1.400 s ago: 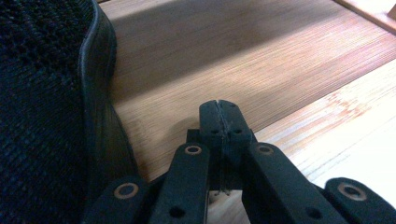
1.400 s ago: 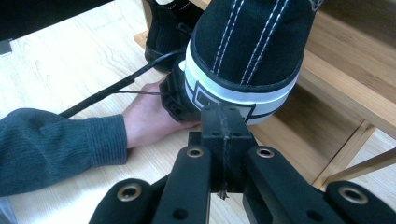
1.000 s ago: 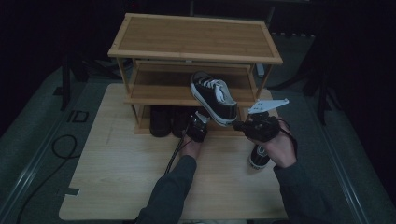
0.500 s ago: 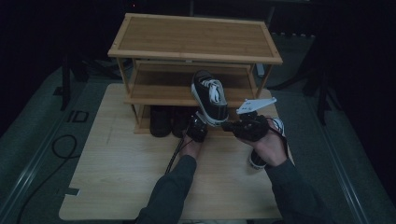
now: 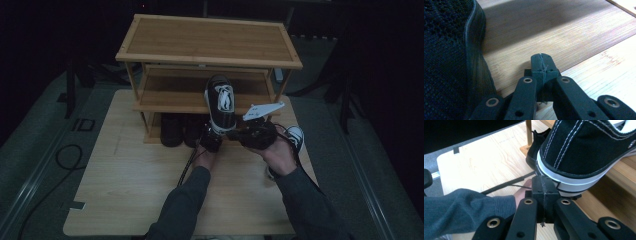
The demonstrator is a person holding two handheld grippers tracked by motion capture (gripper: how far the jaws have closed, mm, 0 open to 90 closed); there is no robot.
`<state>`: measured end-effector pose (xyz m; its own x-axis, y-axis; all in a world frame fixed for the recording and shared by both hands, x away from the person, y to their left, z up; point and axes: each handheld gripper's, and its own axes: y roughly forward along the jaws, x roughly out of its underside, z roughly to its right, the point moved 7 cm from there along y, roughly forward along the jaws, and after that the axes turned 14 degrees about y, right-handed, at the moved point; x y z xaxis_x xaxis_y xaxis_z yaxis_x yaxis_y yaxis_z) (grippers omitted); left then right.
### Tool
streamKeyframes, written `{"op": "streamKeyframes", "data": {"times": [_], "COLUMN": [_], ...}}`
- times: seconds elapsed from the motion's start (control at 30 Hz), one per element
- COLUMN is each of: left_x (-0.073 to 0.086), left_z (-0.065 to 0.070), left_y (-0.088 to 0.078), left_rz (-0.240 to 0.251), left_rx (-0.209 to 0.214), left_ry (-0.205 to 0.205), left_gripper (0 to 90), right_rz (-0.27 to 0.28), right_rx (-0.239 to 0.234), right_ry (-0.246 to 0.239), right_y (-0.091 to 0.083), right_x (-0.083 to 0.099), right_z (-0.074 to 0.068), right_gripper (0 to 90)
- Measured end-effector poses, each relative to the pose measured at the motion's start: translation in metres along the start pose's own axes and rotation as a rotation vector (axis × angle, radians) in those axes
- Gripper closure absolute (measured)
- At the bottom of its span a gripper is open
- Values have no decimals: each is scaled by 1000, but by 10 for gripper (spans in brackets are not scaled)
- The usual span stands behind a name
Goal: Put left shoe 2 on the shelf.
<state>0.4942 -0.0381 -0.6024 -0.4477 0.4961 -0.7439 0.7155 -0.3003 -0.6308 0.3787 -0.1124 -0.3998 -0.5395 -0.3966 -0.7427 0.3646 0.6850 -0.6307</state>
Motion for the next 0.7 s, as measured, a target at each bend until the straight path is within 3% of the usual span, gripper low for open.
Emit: {"op": "streamKeyframes", "data": {"times": [0.1, 0.23, 0.3, 0.7], "left_x": [0, 0, 0, 0], "left_z": [0, 0, 0, 0], "left_y": [0, 0, 0, 0], "left_rz": [1, 1, 4, 0], "left_rx": [1, 3, 2, 1], "left_ry": [-2, -5, -8, -12], "left_gripper": [900, 900, 900, 900], "right_rz": [-1, 3, 1, 0], "right_rx": [-12, 50, 14, 9], "right_ry": [2, -9, 14, -7], "right_y": [5, 12, 14, 19], "right_x": [-3, -7, -9, -13], "right_z": [-1, 3, 5, 5], "right_gripper": [900, 900, 900, 900]}}
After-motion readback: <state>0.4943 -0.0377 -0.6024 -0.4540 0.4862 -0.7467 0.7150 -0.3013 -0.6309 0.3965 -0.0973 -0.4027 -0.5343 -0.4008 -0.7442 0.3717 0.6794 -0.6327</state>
